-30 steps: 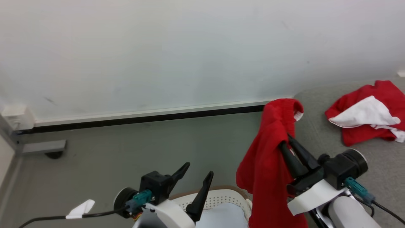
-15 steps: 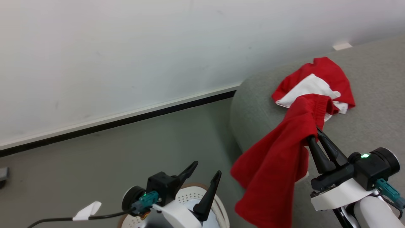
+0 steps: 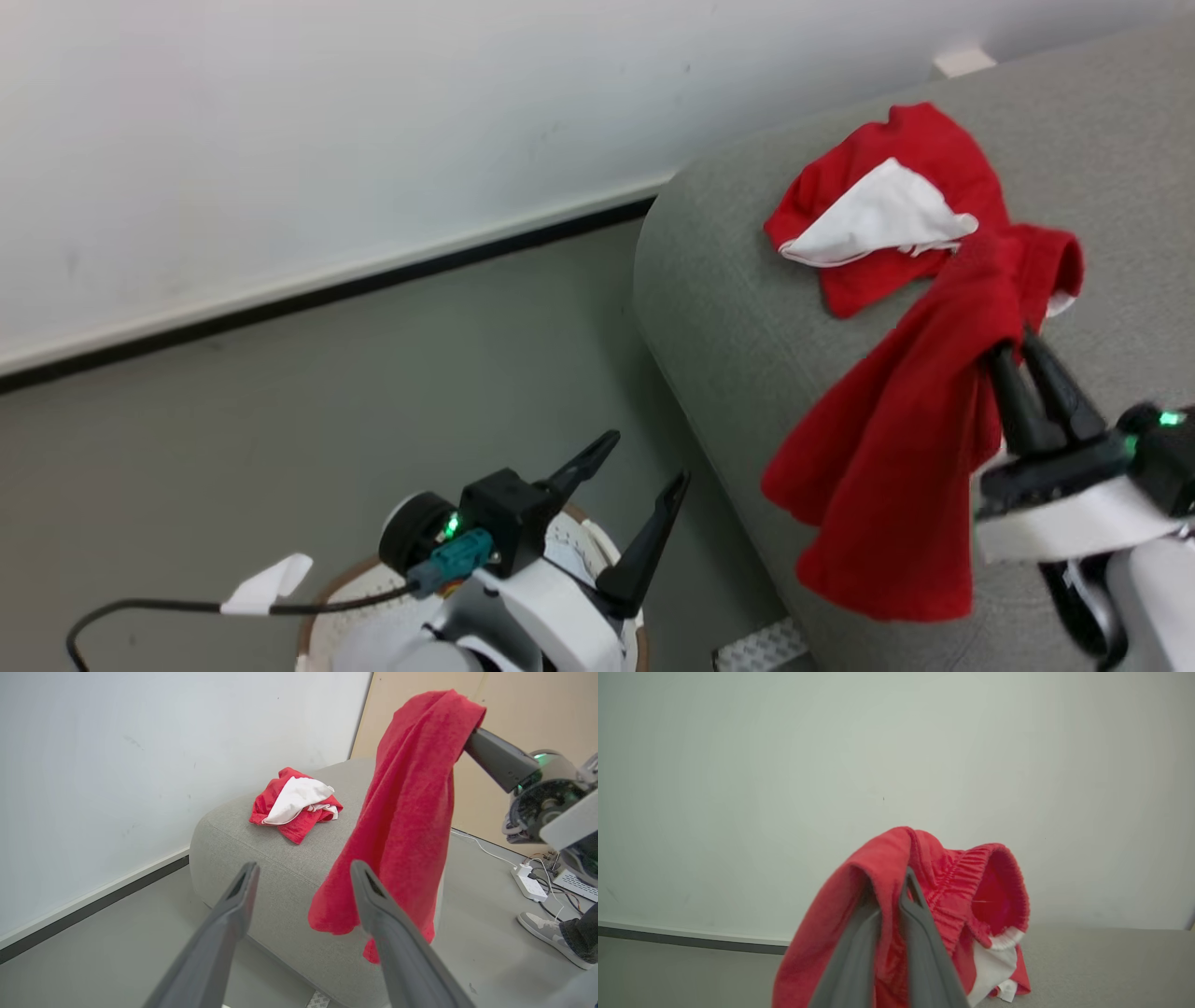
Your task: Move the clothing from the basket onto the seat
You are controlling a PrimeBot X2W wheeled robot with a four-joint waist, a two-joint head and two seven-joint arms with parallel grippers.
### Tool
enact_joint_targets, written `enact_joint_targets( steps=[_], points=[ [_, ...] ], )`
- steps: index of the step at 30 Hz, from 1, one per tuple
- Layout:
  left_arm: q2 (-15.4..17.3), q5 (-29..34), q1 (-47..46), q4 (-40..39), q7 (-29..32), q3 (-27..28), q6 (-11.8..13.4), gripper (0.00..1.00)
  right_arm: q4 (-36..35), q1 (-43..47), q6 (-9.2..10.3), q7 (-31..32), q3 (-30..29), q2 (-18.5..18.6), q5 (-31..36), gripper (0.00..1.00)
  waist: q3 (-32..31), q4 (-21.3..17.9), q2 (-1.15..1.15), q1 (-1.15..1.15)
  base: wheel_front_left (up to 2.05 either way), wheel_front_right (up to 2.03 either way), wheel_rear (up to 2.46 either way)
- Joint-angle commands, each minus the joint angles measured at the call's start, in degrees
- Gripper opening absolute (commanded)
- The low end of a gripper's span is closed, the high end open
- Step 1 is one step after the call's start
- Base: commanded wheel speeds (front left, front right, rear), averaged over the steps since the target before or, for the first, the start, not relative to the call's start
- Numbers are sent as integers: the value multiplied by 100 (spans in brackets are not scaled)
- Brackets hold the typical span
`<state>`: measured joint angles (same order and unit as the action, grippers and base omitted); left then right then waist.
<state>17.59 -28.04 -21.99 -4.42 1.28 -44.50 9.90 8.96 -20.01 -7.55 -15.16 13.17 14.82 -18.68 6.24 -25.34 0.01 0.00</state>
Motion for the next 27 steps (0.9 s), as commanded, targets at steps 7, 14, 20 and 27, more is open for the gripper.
enact_joint_targets(
  steps=[7, 14, 20, 27],
  points=[
    [228, 276, -624, -276, 224, 55, -168, 100, 545, -1454, 13, 8, -748, 67, -157, 0, 1177, 399, -1, 0, 0, 0, 0],
    [355, 401, -1183, -551, 360, 208, -264, 100, 1552, -3579, 13, 263, -2076, 467, -104, 0, 2066, 774, -1, 0, 0, 0, 0],
    [463, 455, -1490, -783, 463, 319, -317, 100, 2624, -5026, 13, 271, -3562, 789, 806, 0, 2646, 998, -1, 0, 0, 0, 0],
    [571, 386, -1464, -880, 435, 457, -215, 100, 3649, -4955, 13, 169, -5543, 514, 2685, 0, 3146, 1169, -1, 0, 0, 0, 0]
  ],
)
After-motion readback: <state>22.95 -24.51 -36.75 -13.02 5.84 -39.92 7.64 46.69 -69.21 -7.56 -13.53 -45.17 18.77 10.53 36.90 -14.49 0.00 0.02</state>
